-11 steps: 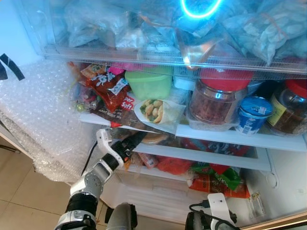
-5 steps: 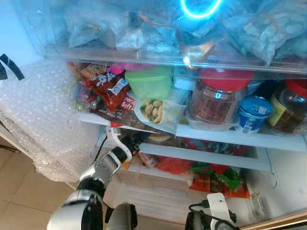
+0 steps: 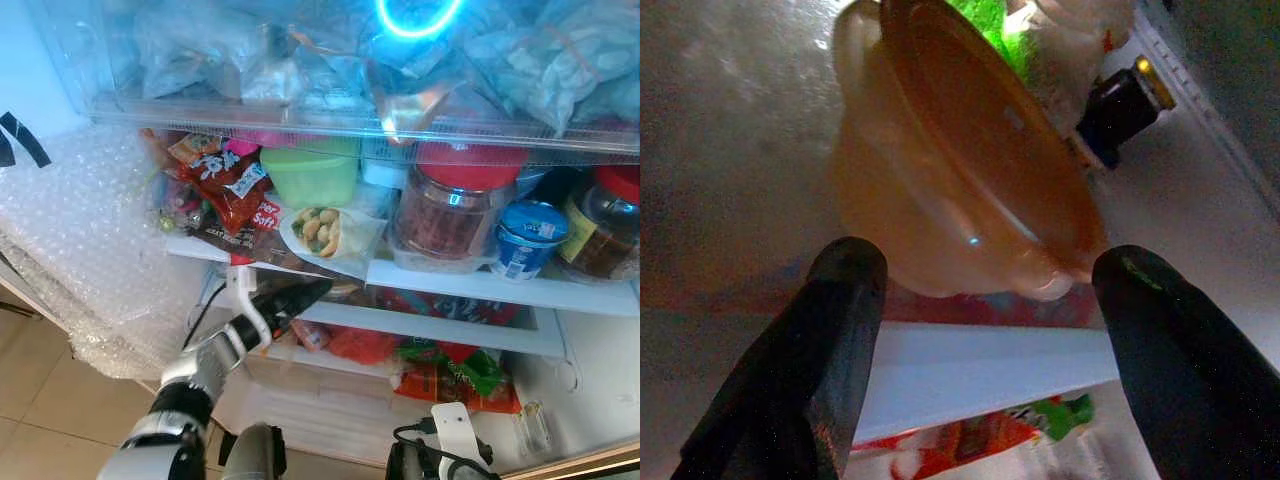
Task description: Restocking fridge
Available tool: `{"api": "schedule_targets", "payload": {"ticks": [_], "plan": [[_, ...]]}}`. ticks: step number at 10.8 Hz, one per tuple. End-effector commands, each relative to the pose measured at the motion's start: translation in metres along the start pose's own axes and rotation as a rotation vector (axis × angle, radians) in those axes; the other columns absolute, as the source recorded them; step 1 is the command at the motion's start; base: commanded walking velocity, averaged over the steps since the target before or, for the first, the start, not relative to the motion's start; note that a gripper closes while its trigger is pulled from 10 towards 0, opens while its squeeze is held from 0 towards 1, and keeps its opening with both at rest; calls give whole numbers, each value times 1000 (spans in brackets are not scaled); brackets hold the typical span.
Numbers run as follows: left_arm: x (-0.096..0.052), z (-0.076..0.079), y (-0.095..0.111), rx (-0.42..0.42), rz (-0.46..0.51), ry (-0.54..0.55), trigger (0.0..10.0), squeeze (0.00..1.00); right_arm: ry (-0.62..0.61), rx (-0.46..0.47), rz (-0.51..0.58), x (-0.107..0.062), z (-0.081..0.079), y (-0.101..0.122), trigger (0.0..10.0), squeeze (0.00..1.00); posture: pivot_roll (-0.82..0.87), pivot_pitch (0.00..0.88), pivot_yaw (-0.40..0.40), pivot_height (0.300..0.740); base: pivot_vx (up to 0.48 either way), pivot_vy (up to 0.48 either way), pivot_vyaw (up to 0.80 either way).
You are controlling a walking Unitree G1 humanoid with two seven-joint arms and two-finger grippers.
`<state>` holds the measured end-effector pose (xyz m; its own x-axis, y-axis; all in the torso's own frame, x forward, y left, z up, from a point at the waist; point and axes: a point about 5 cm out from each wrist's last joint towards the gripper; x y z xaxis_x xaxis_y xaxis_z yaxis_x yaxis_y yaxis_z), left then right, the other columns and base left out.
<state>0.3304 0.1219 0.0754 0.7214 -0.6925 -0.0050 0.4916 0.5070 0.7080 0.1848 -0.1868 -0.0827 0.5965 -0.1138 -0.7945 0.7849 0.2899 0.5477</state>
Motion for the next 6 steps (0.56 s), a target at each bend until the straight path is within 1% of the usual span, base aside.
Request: {"api": "schedule_targets", "payload": {"ticks": [1, 2, 3, 5, 6], "plan": [[-3, 2, 0, 51, -19, -15, 10000, 0, 56, -23, -102, -6, -14, -27, 10000, 0, 85, 107, 58, 632, 0, 0, 0], [-4, 5, -1, 83, -29, -27, 10000, 0, 56, -23, -102, -6, -13, -27, 10000, 0, 85, 106, 58, 632, 0, 0, 0], [-4, 12, -1, 135, -35, -47, 10000, 0, 54, -23, -102, -6, -13, -27, 10000, 0, 85, 105, 58, 632, 0, 0, 0], [-5, 23, -2, 176, -50, -90, 10000, 0, 55, -24, -104, -6, -13, -27, 10000, 0, 84, 102, 58, 632, 0, 0, 0], [-7, 25, -4, 203, -60, -85, 10000, 0, 56, -25, -103, -6, -13, -27, 10000, 0, 84, 100, 59, 632, 0, 0, 0]]}}
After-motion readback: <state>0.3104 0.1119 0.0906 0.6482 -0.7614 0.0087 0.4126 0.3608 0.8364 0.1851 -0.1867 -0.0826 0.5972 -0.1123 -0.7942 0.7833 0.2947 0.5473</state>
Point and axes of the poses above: a point about 5 cm out from each wrist's last joint towards the gripper, its own x axis pointing out of the wrist towards the gripper, its own y axis along the axis of the wrist's last joint, z = x × y, and after that the axes turned 7 degrees about -x, right-handed
